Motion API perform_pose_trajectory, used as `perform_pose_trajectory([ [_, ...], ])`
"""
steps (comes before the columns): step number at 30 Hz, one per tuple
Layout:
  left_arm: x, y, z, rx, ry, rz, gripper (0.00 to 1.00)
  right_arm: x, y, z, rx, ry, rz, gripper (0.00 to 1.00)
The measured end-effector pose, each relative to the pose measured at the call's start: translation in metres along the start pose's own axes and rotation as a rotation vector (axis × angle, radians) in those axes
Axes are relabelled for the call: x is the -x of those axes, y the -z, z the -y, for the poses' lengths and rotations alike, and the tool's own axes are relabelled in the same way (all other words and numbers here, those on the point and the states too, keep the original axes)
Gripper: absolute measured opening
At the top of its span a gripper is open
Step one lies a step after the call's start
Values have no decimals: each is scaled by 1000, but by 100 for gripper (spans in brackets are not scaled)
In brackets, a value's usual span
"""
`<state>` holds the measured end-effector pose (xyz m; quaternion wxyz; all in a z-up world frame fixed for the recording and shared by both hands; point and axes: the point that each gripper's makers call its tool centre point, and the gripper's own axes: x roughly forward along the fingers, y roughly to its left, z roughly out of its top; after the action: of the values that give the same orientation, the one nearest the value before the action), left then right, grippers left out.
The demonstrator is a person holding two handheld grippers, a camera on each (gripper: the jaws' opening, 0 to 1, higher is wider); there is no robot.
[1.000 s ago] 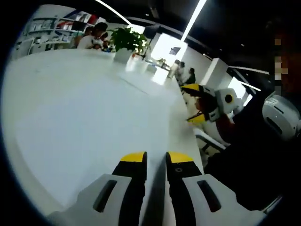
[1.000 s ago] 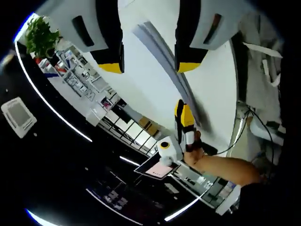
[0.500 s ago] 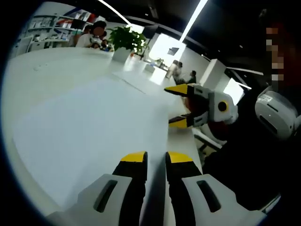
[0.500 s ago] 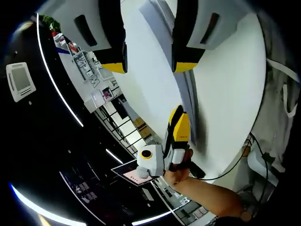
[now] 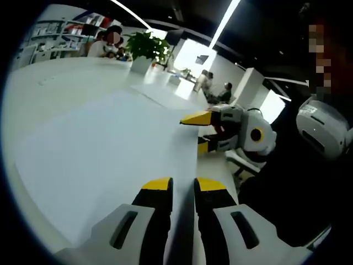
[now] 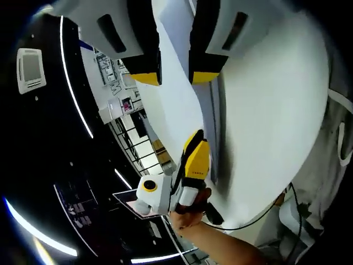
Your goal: Grasp the top corner of one sheet in the document stack and pull a single sheet out from the document stack, separating that one sheet from the rest and lifting it clear until the single sheet is fully removed from the stack
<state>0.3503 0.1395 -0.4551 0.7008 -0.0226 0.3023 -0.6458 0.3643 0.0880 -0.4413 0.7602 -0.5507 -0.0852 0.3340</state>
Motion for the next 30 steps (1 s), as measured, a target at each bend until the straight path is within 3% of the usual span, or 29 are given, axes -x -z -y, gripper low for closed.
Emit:
perform_pose_trajectory([
  [7, 1, 0, -2, -5, -4, 1, 17, -2, 2, -12, 25, -29, 2, 3],
  [16, 3, -1, -5, -8, -9, 2, 18, -3, 3, -11, 3, -41, 9, 2],
  [20, 2, -2, -3, -50, -29, 12, 20, -4, 3, -11, -14, -60, 12, 2],
  [23, 1, -9, -3, -110, -77, 45, 29, -4, 3, -11, -22, -71, 14, 2],
  [26, 4, -17, -1, -162, -135, 78, 31, -4, 3, -12, -33, -80, 15, 2],
  [30, 13, -32, 9, -251, -247, 188, 35, -3, 3, -11, -72, -92, 19, 2],
])
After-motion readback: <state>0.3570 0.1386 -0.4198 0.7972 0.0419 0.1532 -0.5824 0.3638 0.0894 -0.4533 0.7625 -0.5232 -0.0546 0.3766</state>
